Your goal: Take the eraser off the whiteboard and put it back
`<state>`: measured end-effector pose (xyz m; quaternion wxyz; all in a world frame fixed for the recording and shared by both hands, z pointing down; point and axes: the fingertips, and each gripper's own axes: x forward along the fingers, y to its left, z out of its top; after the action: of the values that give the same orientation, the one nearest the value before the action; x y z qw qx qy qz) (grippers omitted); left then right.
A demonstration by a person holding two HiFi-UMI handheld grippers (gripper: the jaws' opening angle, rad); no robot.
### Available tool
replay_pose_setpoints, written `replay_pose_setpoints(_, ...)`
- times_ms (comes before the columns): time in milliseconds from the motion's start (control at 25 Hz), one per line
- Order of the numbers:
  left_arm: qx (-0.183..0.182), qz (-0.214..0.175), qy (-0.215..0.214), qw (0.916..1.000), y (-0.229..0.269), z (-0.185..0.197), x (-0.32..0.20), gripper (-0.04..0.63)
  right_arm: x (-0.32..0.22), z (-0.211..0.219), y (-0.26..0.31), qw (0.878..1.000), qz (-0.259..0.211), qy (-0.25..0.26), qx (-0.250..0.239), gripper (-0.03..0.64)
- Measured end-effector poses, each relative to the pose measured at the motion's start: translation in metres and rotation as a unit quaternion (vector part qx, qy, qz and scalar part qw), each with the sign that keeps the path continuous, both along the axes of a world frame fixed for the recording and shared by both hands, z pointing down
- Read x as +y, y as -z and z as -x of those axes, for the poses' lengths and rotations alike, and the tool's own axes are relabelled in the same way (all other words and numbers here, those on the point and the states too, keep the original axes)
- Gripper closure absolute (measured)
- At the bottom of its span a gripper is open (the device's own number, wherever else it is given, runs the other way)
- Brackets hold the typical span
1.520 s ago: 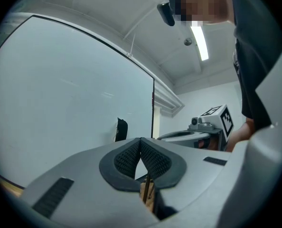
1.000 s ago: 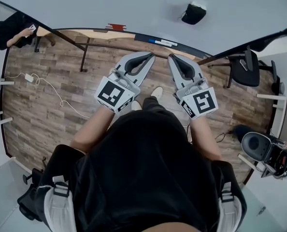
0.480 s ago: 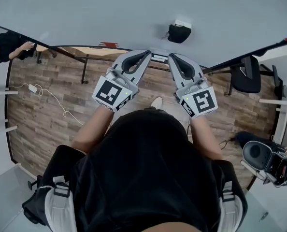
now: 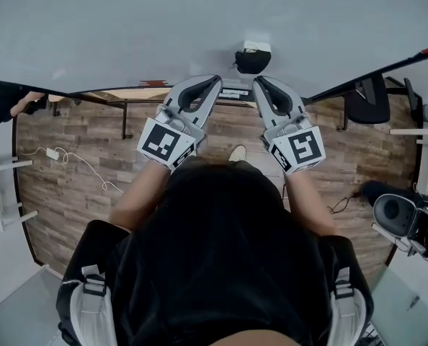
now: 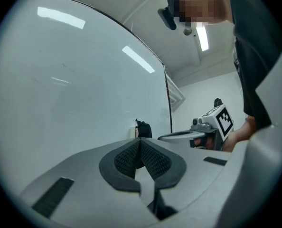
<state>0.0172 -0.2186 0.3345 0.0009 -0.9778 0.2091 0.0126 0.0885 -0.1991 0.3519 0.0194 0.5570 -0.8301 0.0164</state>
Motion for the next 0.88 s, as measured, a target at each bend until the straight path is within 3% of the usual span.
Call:
replay_pose_setpoints(480, 0.006, 0.015, -0.119, 0.9928, -0.014, -0.001, -0.038, 0.6, -0.023, -0.01, -0.021, 0.987, 0.032, -0.156, -0.012, 0.549)
replay_pose_setpoints(880, 0.01, 0.014, -0.178, 0.9839, -0.016, 0.011, -0.042, 0.6, -0.033, -0.008, -0.018, 0.97, 0.036, -0.238, -0.013, 0.376)
